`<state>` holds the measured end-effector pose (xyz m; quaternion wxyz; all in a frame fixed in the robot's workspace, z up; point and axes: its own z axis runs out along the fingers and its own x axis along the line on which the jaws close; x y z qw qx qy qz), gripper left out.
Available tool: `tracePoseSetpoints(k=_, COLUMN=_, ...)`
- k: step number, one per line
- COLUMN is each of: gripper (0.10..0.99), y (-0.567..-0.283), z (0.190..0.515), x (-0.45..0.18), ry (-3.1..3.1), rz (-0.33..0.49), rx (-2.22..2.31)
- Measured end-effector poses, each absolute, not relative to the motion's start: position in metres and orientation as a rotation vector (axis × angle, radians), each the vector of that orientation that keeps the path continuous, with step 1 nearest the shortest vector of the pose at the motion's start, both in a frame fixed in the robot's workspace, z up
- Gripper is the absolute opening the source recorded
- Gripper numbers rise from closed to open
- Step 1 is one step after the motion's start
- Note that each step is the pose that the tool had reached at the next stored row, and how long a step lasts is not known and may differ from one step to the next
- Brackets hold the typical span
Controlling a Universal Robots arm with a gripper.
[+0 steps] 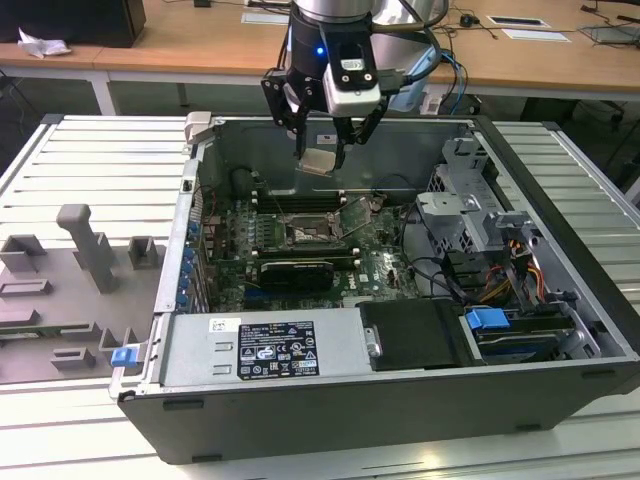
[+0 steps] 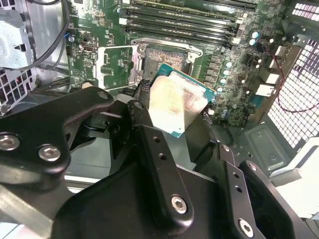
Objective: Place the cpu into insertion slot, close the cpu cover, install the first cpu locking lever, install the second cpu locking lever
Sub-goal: 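Place the cpu into insertion slot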
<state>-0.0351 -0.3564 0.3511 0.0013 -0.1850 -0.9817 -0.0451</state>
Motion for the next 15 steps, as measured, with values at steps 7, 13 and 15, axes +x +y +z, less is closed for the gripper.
tracePoseSetpoints(k=7, gripper=0.529, y=-0.3564, z=0.3509, x=-0.0351, ry=-3.074, rz=-0.142, rx=-0.628)
tracePoseSetpoints(k=13, gripper=0.529, y=-0.3564, z=0.3509, x=-0.0351, ry=-3.065, rz=-0.142, rx=-0.673)
tracePoseSetpoints(k=15, gripper=0.529, y=-0.3564, z=0.3508, x=-0.0351, ry=-3.063, rz=-0.142, rx=-0.684)
